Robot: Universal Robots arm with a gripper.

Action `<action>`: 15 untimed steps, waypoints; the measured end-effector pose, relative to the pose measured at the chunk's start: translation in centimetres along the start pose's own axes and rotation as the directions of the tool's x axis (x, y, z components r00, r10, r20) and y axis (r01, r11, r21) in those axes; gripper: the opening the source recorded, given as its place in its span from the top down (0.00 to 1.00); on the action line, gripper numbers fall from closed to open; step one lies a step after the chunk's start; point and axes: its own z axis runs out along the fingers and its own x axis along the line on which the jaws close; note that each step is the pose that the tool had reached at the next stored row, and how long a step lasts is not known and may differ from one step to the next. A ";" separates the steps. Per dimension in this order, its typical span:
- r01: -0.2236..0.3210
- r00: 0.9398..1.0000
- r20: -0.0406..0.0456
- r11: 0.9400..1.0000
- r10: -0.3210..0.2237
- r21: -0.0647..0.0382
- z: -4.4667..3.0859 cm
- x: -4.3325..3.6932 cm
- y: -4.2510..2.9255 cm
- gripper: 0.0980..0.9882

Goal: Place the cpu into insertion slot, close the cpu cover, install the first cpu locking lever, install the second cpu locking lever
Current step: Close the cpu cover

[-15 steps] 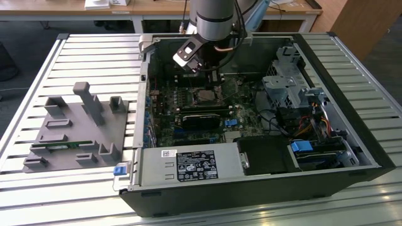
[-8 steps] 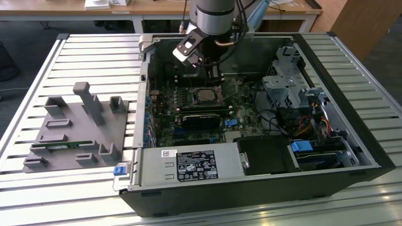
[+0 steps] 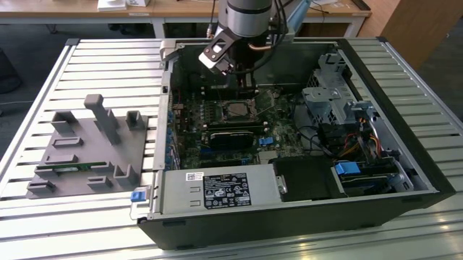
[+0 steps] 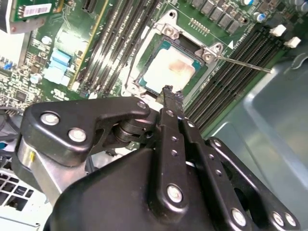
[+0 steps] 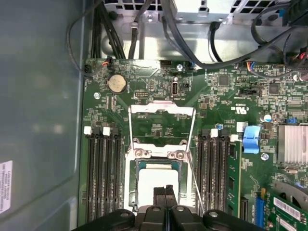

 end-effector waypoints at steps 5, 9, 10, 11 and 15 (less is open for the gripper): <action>0.000 1.000 0.000 1.000 0.000 0.000 0.00 -0.13 0.00 0.99; 0.000 1.000 0.000 1.000 0.000 0.000 0.00 -0.15 0.14 0.99; 0.000 1.000 0.000 1.000 0.000 0.000 0.01 -0.14 0.22 0.99; 0.000 1.000 0.000 1.000 0.000 0.000 0.01 -0.14 0.32 0.99; 0.000 1.000 0.000 1.000 0.000 0.000 0.03 -0.15 0.78 0.99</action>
